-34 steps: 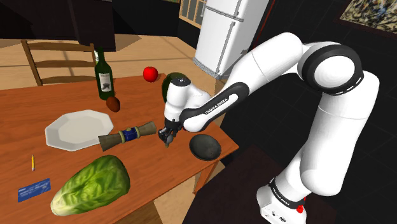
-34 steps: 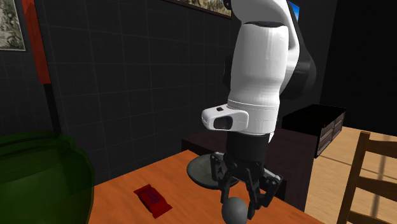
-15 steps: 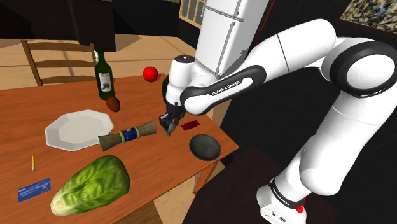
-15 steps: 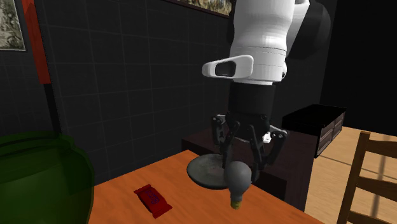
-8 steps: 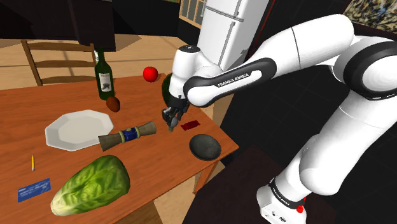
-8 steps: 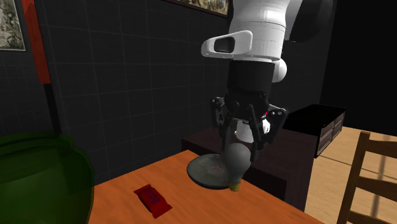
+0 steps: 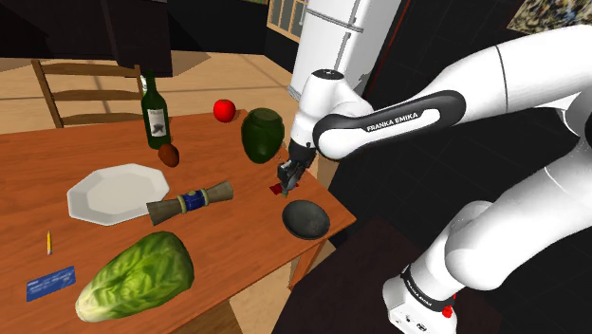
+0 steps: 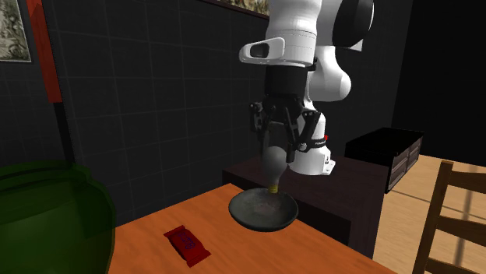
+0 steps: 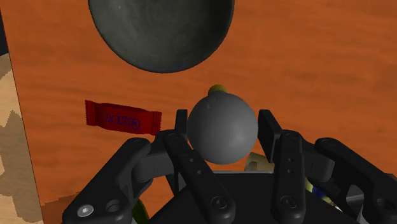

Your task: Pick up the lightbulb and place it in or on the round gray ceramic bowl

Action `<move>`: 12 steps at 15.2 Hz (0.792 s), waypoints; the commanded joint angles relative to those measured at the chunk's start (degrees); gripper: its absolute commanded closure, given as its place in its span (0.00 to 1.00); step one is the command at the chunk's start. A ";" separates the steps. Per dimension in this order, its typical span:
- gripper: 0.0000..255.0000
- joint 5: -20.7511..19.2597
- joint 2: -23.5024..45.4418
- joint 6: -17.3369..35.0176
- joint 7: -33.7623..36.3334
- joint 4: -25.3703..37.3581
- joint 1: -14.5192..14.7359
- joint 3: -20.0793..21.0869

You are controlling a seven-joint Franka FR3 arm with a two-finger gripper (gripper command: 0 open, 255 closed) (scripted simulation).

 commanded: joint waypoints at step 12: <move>1.00 2.24 -15.35 0.78 -8.84 -15.75 -1.10 -5.65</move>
